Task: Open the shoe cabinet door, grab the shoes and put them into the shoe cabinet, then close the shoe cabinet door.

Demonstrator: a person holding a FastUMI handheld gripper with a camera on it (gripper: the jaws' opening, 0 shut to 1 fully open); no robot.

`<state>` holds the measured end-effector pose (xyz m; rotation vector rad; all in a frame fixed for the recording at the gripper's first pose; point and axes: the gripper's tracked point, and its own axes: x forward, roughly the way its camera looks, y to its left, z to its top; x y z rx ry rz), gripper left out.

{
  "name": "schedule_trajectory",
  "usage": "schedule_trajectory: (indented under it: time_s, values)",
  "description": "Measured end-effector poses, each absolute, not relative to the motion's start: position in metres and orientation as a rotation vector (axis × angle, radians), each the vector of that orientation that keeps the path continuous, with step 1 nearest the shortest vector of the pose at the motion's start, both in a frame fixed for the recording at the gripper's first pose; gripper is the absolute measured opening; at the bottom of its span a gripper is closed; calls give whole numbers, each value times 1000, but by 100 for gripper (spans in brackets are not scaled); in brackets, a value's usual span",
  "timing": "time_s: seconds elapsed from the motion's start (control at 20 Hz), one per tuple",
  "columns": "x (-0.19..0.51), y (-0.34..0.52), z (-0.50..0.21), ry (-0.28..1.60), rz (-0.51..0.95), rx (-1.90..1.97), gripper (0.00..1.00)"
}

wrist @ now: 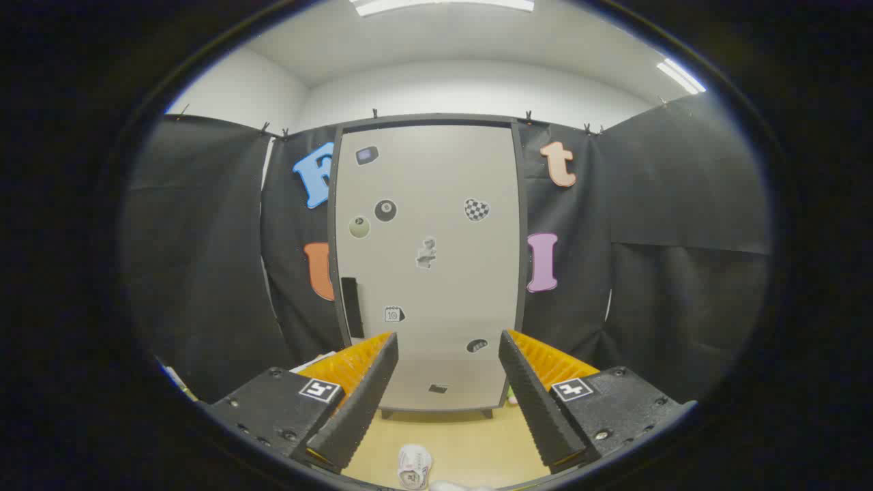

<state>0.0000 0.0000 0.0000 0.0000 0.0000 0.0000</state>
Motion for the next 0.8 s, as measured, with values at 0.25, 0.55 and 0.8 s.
schedule_trajectory:
  time_s: [0.25, 0.55, 0.8]
  values:
    - [-3, 1, 5, -12, -19, 19, 98]
    - [-6, 3, 4, -6, -27, 11, 98]
    - [5, 14, -1, 6, -18, 10, 97]
